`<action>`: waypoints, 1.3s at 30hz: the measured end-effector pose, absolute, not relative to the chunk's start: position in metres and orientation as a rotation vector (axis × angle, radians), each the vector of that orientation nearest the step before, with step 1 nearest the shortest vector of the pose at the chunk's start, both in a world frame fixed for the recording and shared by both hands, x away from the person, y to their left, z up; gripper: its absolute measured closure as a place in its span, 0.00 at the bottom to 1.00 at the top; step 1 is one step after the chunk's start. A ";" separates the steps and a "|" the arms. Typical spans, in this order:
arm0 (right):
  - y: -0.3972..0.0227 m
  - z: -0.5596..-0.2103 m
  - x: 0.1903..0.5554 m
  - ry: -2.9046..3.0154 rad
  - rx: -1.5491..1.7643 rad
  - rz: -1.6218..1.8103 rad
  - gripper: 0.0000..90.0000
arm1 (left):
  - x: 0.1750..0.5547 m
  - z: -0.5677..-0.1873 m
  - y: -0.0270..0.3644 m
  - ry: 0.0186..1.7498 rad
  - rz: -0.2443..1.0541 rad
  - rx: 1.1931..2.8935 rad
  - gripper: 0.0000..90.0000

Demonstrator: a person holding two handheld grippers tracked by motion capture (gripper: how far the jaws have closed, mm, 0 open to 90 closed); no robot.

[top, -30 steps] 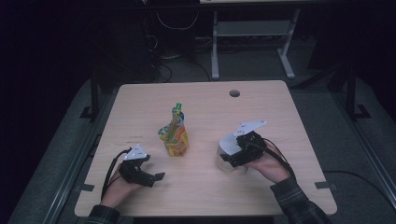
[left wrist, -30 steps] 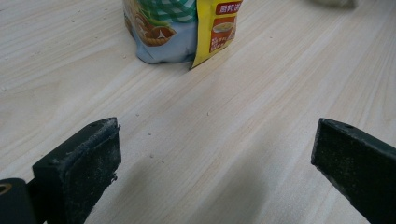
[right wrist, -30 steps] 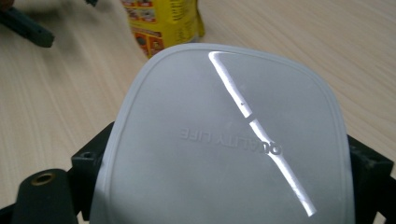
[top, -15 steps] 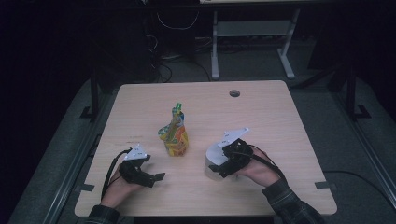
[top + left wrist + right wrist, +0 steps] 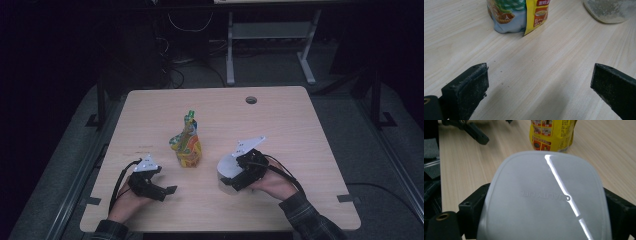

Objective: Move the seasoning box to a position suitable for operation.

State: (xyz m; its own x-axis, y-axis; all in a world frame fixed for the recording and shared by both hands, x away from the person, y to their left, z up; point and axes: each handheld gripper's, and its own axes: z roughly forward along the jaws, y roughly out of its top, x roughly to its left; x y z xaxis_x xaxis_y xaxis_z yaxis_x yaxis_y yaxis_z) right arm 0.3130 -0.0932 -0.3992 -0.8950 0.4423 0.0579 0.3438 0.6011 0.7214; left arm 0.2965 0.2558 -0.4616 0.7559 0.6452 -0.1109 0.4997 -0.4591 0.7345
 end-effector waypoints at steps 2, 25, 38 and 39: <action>-0.095 -0.396 0.312 2.686 0.684 1.213 0.11 | 0.297 -0.461 0.256 0.853 0.233 2.152 0.01; -0.170 -0.386 0.285 2.530 0.828 1.405 0.15 | 0.295 -0.460 0.259 0.863 0.229 2.151 0.01; -0.204 -0.414 0.258 2.459 0.909 1.445 0.62 | 0.295 -0.461 0.259 0.860 0.228 2.156 0.01; -0.204 -0.414 0.258 2.459 0.909 1.445 0.62 | 0.295 -0.461 0.259 0.860 0.228 2.156 0.01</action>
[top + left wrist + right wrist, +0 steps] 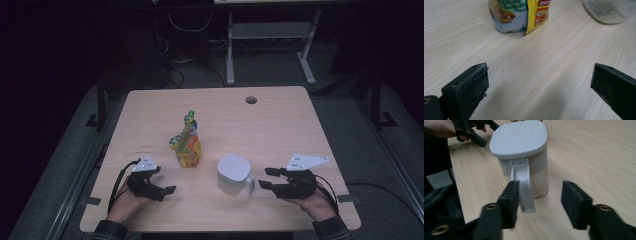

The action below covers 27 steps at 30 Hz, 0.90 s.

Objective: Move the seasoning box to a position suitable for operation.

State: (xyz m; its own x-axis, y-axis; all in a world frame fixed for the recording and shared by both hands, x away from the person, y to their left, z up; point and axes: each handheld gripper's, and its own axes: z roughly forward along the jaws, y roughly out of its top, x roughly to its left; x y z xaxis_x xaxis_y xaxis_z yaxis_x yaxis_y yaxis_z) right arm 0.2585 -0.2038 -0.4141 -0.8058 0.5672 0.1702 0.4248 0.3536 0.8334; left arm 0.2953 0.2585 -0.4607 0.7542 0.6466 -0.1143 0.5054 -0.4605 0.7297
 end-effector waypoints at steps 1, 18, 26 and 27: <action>-0.204 -0.419 0.254 2.465 0.910 1.459 0.73 | 0.295 -0.461 0.259 0.859 0.228 2.158 0.01; -0.175 -0.440 0.245 2.628 0.716 1.443 1.00 | 0.295 -0.462 0.256 0.858 0.214 2.150 0.01; -0.172 -0.444 0.248 2.625 0.750 1.420 1.00 | 0.296 -0.463 0.255 0.853 0.207 2.159 0.01; -0.172 -0.445 0.250 2.627 0.748 1.426 1.00 | 0.295 -0.463 0.255 0.853 0.207 2.156 0.01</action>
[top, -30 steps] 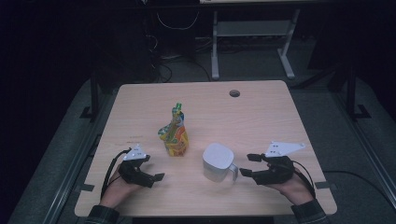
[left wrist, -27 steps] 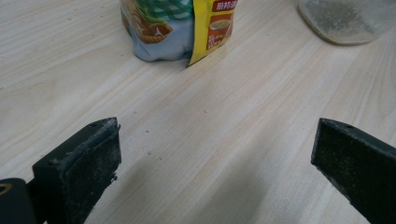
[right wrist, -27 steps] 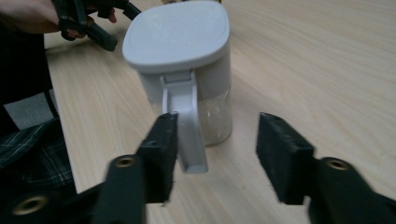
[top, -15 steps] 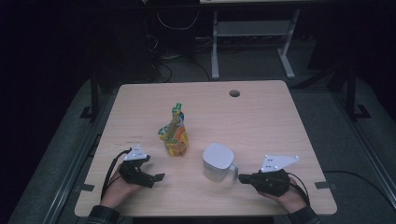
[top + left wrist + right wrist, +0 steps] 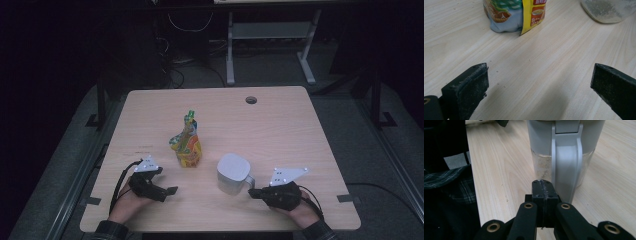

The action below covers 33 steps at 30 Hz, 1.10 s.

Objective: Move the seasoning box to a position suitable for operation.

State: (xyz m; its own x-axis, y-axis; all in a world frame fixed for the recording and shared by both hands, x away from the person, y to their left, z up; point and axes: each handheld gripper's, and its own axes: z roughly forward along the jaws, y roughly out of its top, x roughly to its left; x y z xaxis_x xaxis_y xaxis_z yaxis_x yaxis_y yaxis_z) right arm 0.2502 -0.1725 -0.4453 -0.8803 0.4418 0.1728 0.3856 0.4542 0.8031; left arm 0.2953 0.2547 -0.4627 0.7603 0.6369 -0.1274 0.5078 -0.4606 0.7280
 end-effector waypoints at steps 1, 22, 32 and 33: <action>-0.172 -0.446 0.250 2.627 0.747 1.427 1.00 | 0.295 -0.463 0.255 0.853 0.207 2.154 0.01; -0.179 -0.447 0.277 2.508 0.891 1.405 1.00 | 0.294 -0.462 0.254 0.854 0.194 2.134 0.01; -0.180 -0.448 0.295 2.417 0.983 1.413 1.00 | 0.294 -0.461 0.254 0.845 0.189 2.128 0.01; -0.180 -0.448 0.295 2.417 0.983 1.413 1.00 | 0.294 -0.461 0.254 0.845 0.188 2.127 0.01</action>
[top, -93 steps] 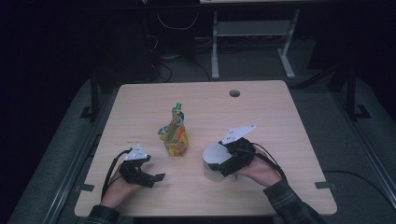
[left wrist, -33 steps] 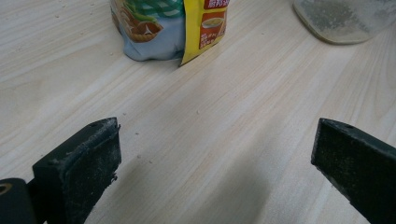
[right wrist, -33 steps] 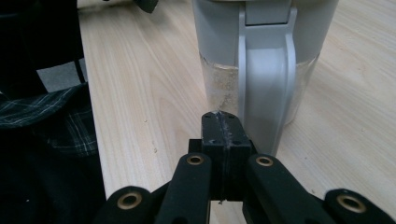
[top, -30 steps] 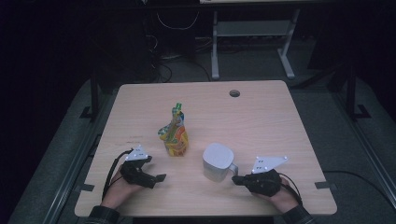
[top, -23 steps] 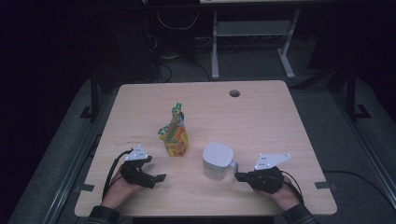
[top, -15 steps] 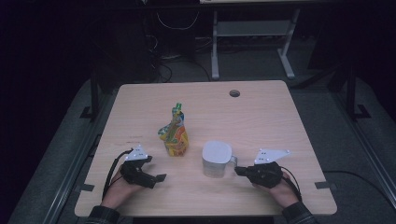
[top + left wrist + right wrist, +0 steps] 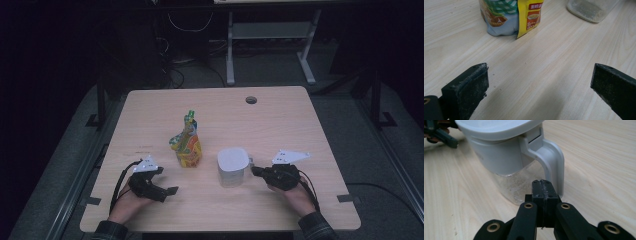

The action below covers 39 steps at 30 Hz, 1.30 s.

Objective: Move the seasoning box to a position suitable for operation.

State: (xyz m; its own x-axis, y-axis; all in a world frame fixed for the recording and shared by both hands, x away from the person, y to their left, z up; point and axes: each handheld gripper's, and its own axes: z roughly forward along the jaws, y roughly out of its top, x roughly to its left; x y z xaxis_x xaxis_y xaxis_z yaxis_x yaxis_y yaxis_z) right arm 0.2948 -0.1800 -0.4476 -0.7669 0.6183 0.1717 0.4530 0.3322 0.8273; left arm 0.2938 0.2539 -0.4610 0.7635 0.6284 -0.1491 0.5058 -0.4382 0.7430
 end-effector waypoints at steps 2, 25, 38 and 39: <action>-0.179 -0.447 0.298 2.404 0.981 1.416 1.00 | 0.293 -0.461 0.253 0.851 0.182 2.122 0.01; -0.178 -0.439 0.317 2.373 0.976 1.391 1.00 | 0.292 -0.460 0.255 0.837 0.187 2.121 0.01; -0.195 -0.439 0.310 2.376 0.978 1.366 1.00 | 0.281 -0.450 0.255 0.832 0.183 2.087 0.01; -0.197 -0.439 0.310 2.370 0.982 1.365 1.00 | 0.281 -0.450 0.253 0.826 0.179 2.090 0.01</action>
State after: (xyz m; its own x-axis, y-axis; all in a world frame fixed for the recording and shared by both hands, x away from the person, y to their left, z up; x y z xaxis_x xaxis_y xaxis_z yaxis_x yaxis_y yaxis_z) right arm 0.3103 -0.1969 -0.4390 -0.7470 0.6534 0.1225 0.4337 0.3393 0.8347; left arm 0.2808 0.2534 -0.4501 0.7706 0.6159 -0.1640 0.4928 -0.4126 0.7661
